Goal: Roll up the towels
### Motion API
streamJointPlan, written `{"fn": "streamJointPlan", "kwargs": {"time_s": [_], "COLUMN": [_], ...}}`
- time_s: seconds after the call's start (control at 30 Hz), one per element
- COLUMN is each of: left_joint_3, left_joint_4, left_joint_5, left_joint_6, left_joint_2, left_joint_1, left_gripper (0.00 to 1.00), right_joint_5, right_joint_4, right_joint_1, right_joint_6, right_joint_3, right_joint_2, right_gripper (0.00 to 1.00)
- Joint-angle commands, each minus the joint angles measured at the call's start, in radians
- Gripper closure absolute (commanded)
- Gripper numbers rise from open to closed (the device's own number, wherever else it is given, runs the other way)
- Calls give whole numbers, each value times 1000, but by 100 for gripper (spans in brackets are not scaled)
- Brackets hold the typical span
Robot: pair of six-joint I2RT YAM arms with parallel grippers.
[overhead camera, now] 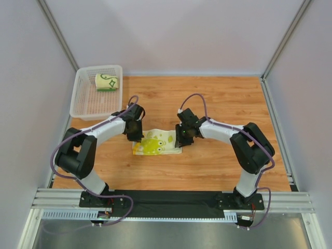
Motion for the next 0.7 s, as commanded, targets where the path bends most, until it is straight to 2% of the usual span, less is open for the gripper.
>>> {"fn": "streamJointPlan", "kwargs": {"time_s": [0.0,0.27,0.4,0.57,0.67], "left_joint_3": [-21,-87,-119,-168,-185], "left_joint_4": [41,-28,-73,-76,-65], "left_joint_5": [19,-90,-183,-204,-202], "left_joint_6": [-23,-106,-158,-189,-190], "left_joint_2": [-30,-149,-217,-234,-213], "left_joint_1": [-2,-8,-21,-33,-33], "left_gripper": [99,100,100,100,89], "right_joint_5": [46,43,32,18,21], "right_joint_4": [-39,-28,-17,-27,-39], "right_joint_1": [3,3,3,3,3], "right_joint_6": [2,68,84,79,65], "right_joint_3": [-32,-145,-158,-143,-135], "right_joint_2": [7,-14,-18,4,-13], "right_gripper": [75,78,78,76,74]}}
